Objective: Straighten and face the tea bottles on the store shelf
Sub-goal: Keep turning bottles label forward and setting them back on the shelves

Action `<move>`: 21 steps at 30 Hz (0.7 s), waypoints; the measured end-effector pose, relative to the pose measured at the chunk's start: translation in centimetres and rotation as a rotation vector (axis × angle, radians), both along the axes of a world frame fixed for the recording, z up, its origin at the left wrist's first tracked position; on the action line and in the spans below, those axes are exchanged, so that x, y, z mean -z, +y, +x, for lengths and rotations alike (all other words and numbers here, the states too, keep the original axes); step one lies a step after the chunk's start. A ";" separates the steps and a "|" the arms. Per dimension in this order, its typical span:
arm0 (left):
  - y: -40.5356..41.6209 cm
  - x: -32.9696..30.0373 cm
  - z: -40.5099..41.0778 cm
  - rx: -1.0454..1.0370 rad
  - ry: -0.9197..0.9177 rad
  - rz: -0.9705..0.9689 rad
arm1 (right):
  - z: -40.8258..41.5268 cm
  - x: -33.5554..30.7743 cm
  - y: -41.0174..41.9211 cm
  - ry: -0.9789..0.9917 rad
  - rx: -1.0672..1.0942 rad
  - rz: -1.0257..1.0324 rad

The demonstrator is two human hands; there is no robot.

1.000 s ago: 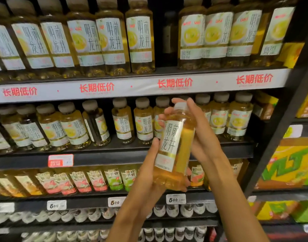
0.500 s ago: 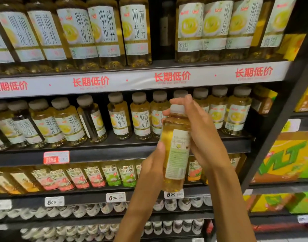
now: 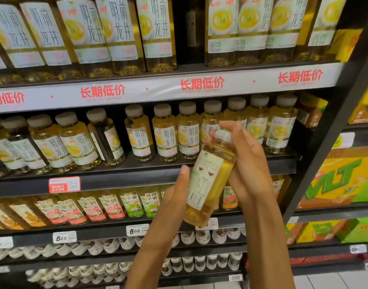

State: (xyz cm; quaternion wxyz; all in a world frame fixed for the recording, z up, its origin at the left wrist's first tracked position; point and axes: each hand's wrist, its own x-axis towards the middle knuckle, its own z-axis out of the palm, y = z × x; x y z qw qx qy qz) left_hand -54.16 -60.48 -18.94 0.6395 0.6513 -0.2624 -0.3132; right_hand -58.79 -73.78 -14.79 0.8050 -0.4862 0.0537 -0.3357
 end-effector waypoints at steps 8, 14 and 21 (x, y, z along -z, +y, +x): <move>0.8 0.3 0.2 0.257 0.424 -0.237 | 0.3 -0.2 0.5 -0.006 -0.253 0.107; 0.6 0.5 0.7 0.144 0.196 0.015 | 0.3 0.4 0.3 -0.054 -0.205 0.093; 0.5 0.3 0.1 0.038 0.033 0.026 | 0.0 0.2 0.0 0.076 -0.051 0.005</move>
